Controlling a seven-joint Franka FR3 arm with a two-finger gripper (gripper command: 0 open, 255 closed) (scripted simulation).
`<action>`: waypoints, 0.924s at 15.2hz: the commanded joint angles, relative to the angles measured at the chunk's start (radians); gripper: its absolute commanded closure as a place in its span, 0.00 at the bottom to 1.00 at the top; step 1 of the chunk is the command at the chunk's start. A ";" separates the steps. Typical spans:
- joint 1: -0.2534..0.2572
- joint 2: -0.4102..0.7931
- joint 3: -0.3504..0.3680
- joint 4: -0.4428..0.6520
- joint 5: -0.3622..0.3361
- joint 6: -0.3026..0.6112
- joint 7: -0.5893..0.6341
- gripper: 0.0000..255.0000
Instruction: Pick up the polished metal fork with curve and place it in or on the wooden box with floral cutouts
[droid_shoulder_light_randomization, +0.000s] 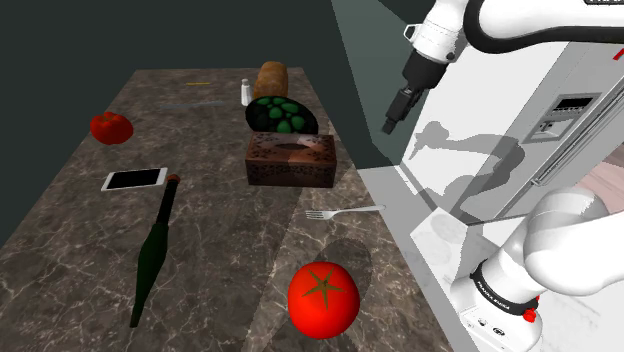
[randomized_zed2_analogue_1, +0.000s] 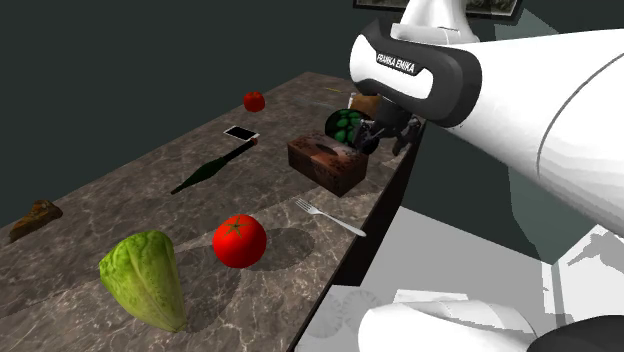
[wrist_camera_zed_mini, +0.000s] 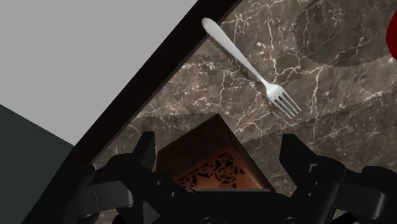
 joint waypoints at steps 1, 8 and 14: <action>0.028 0.038 0.015 -0.030 0.006 0.061 -0.036 0.00; 0.118 0.186 0.062 -0.093 0.017 0.240 -0.161 0.00; 0.188 0.333 0.108 -0.126 0.018 0.392 -0.262 0.00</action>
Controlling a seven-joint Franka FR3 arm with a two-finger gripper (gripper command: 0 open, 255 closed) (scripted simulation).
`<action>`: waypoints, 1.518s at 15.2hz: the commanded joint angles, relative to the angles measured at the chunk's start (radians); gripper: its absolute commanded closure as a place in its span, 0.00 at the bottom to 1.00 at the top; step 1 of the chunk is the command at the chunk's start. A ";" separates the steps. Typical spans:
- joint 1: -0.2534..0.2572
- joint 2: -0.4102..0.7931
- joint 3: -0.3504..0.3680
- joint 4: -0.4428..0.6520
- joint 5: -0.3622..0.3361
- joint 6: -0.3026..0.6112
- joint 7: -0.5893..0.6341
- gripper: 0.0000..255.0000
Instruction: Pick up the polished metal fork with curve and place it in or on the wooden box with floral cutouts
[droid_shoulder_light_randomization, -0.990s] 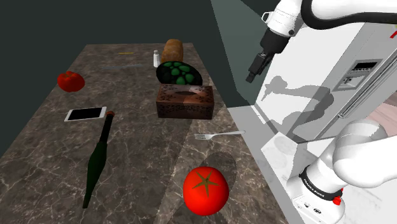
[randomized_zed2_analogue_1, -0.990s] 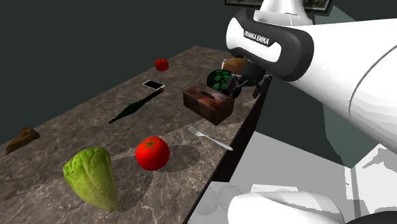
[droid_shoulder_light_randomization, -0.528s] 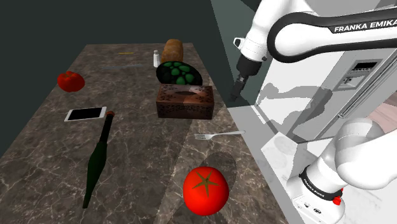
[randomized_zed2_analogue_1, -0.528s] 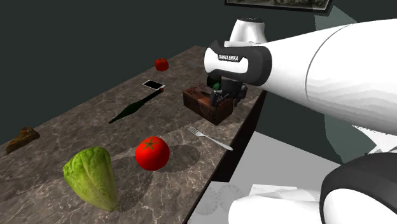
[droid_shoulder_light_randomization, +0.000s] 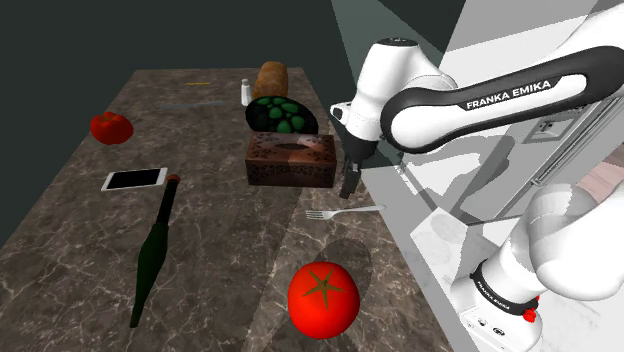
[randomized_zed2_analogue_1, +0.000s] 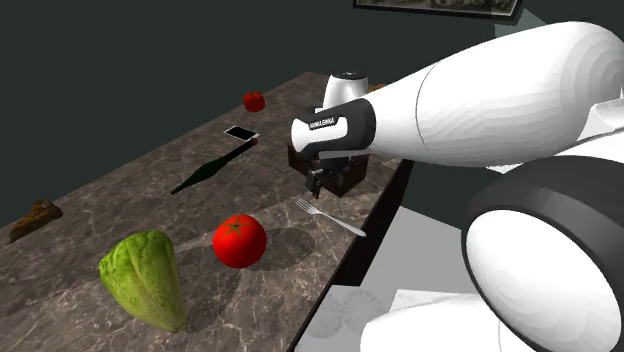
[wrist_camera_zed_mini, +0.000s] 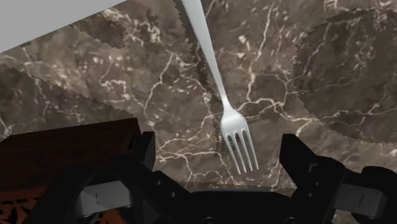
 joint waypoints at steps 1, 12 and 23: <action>0.020 0.057 0.013 -0.007 -0.003 0.055 -0.039 0.00; 0.046 0.209 0.042 -0.047 -0.012 0.236 -0.073 0.00; 0.046 0.205 0.042 -0.052 -0.011 0.237 -0.074 1.00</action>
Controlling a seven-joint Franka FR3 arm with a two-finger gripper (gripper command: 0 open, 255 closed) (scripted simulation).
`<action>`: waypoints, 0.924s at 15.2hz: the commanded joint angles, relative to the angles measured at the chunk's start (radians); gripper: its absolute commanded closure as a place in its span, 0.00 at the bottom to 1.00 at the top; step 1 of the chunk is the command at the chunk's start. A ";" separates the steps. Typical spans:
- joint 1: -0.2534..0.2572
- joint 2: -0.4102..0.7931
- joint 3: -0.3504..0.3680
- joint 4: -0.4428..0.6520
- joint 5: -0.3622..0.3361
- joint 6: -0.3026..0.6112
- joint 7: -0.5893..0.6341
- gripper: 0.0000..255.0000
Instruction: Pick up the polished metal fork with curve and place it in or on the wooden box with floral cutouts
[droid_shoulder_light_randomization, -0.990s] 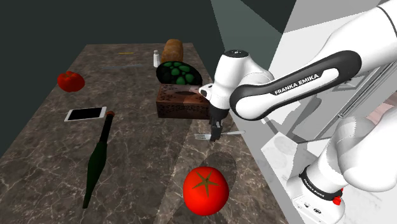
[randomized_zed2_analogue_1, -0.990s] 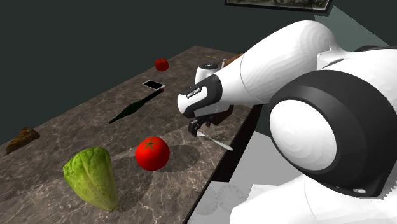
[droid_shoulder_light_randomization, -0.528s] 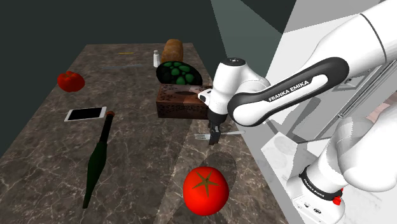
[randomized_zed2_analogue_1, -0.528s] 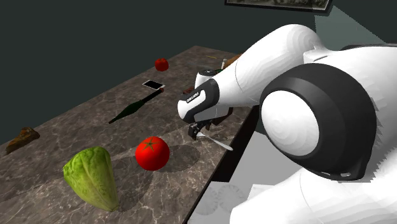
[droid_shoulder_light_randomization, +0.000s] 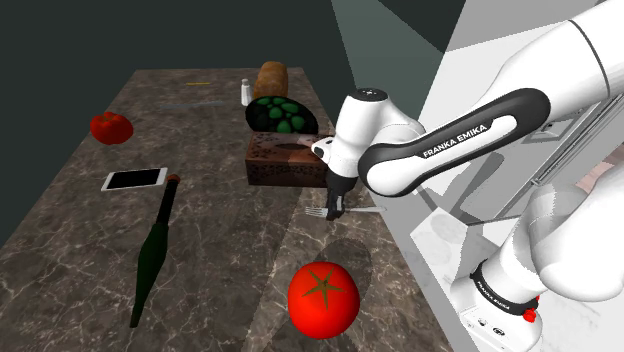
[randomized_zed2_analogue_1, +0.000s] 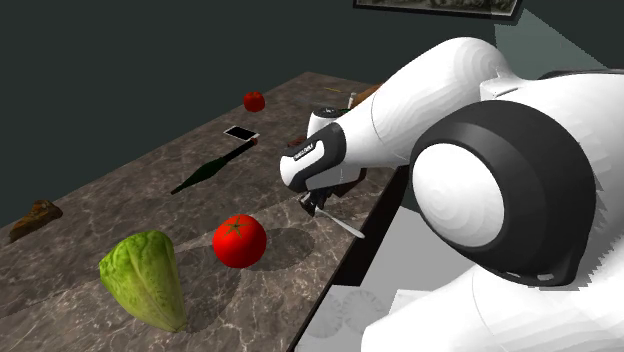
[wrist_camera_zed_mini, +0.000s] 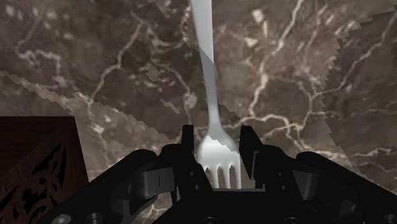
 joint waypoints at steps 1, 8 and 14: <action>0.002 0.006 0.002 -0.008 0.002 -0.001 -0.001 1.00; 0.003 -0.014 0.001 0.008 0.001 -0.036 0.002 1.00; 0.003 -0.072 -0.003 0.042 0.002 -0.129 0.002 1.00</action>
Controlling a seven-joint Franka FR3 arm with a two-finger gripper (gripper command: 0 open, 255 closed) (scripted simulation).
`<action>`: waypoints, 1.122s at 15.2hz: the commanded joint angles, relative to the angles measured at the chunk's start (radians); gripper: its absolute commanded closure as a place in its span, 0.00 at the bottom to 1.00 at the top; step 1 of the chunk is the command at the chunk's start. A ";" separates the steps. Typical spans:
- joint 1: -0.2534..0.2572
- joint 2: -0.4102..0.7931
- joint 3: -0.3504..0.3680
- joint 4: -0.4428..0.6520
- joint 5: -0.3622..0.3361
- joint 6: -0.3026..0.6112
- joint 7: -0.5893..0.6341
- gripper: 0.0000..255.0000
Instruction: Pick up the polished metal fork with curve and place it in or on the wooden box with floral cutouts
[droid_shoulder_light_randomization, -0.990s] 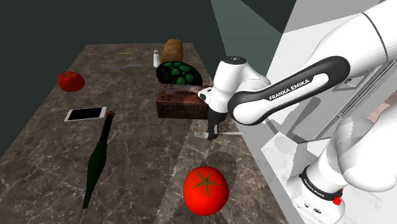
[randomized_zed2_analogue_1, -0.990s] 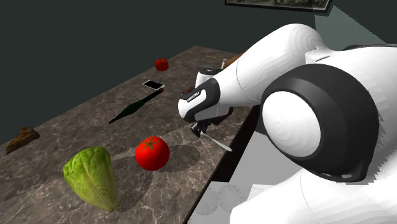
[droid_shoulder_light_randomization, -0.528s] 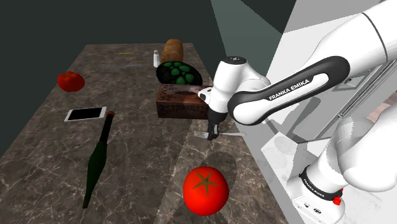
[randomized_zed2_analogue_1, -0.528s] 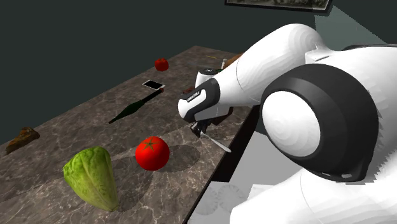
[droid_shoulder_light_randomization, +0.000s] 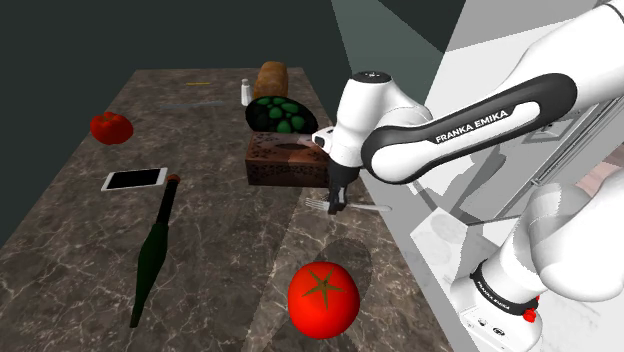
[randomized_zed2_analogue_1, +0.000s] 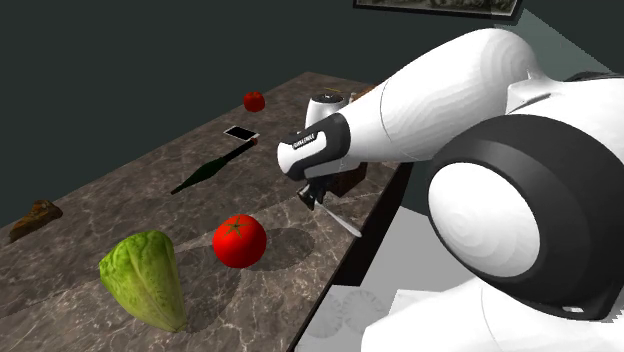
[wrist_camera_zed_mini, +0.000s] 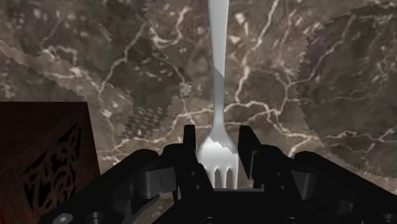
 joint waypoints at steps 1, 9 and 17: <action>-0.001 -0.019 -0.003 0.011 0.000 -0.031 -0.002 1.00; -0.001 -0.079 -0.009 0.071 -0.001 -0.151 0.001 1.00; -0.003 -0.122 -0.014 0.145 -0.004 -0.267 0.004 1.00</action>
